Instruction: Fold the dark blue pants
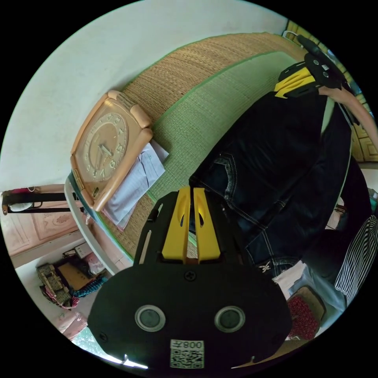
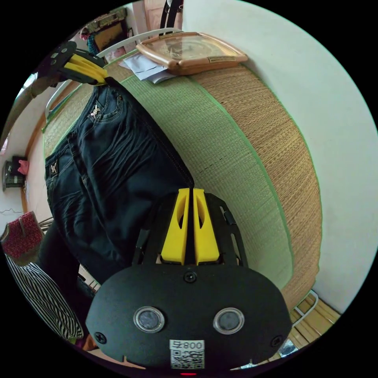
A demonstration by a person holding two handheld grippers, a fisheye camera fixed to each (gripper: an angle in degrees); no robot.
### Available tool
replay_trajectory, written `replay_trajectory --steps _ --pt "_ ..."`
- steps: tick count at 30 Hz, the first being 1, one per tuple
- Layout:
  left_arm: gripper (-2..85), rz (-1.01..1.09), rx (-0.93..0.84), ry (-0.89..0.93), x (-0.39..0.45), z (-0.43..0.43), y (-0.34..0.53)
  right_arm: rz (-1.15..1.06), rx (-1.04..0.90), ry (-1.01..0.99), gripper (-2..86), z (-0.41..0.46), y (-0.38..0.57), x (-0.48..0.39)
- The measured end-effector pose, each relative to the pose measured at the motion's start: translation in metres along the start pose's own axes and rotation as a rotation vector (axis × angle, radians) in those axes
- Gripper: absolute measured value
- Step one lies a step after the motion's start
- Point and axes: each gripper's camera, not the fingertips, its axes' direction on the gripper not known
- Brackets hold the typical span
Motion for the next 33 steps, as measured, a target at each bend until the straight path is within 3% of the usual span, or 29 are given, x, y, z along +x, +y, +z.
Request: replay_trajectory --steps 14,33 --pt "0.9 -0.004 0.070 -0.073 0.130 -0.117 0.117 0.024 0.094 0.056 0.9 -0.139 0.102 -0.113" --pt "0.8 0.018 -0.005 -0.075 0.273 -0.144 0.288 -0.075 0.192 0.045 1.8 -0.243 0.245 -0.298"
